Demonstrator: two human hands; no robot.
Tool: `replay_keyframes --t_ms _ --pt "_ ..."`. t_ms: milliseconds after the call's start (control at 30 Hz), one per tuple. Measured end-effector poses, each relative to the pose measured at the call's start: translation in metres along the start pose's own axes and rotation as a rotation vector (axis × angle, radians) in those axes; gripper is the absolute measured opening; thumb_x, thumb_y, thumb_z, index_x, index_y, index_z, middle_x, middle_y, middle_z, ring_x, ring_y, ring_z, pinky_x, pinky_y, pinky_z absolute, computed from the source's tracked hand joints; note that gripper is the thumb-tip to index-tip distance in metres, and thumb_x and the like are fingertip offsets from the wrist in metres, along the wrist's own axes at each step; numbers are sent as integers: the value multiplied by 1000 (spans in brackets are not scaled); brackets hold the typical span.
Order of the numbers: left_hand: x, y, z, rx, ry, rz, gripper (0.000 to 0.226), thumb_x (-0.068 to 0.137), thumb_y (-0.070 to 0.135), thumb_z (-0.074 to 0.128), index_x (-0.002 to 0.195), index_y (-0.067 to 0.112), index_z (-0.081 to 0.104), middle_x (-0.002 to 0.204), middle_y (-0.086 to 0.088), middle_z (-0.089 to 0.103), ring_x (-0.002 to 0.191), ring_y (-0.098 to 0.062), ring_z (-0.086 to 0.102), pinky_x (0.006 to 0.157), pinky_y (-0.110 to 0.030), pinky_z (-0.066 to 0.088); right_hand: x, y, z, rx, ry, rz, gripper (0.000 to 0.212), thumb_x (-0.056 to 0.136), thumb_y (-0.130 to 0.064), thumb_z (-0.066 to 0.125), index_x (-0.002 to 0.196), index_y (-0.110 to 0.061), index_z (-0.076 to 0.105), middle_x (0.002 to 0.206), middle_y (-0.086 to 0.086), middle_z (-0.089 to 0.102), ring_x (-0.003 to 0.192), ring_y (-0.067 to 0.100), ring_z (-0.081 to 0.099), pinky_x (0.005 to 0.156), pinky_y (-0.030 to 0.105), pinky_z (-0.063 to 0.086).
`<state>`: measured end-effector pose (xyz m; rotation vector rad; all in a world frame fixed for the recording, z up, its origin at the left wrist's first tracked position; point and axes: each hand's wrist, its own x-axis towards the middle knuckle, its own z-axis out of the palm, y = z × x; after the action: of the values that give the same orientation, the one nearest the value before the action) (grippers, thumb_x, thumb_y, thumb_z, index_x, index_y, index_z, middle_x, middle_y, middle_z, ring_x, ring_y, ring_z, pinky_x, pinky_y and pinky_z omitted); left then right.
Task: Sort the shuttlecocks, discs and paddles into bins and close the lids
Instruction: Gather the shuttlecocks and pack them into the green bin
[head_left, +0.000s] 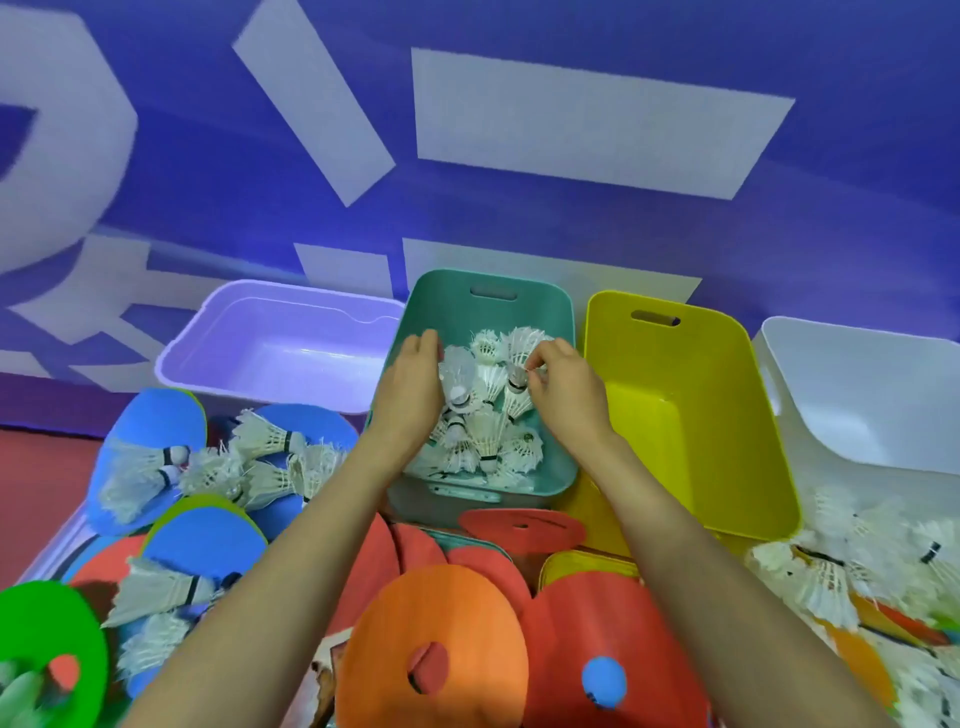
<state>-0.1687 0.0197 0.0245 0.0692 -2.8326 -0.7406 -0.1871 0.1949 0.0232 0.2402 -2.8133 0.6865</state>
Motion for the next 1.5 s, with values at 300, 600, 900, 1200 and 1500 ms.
replay_keyframes --t_ms 300,600,900,1200,1500 --pt "79 -4 40 29 -263 -64 50 87 -9 41 136 -5 35 141 -20 34 121 -38 44 101 -41 37 75 13 38 -127 -169 165 21 85 6 44 98 -1 58 109 17 58 94 35 58 72 35 43" --pt "71 -18 44 -18 -520 -85 60 92 14 51 146 15 25 157 -13 -4 139 -35 25 111 -42 29 64 13 44 -193 -430 120 60 86 1 51 142 -13 33 149 10 29 133 31 34 103 38 37" --pt "-13 1 -4 -15 -100 -39 33 93 20 52 125 18 54 128 -2 54 115 -24 51 88 -33 43 8 5 0 -91 -289 -112 50 92 -22 54 139 -15 38 141 7 40 130 25 36 106 34 30" --pt "-87 -26 -42 -176 175 -23 28 86 18 50 109 14 64 116 -1 58 109 -21 53 89 -30 41 -52 -45 -11 171 -75 -370 34 89 -15 55 124 -11 55 119 6 59 111 24 50 97 33 38" --pt "-85 -171 -94 -130 26 -65 25 86 10 62 110 13 65 117 -5 59 108 -24 55 88 -29 40 -84 -152 54 273 -79 -381 36 90 -27 46 122 -14 57 119 -1 59 111 15 50 96 25 39"
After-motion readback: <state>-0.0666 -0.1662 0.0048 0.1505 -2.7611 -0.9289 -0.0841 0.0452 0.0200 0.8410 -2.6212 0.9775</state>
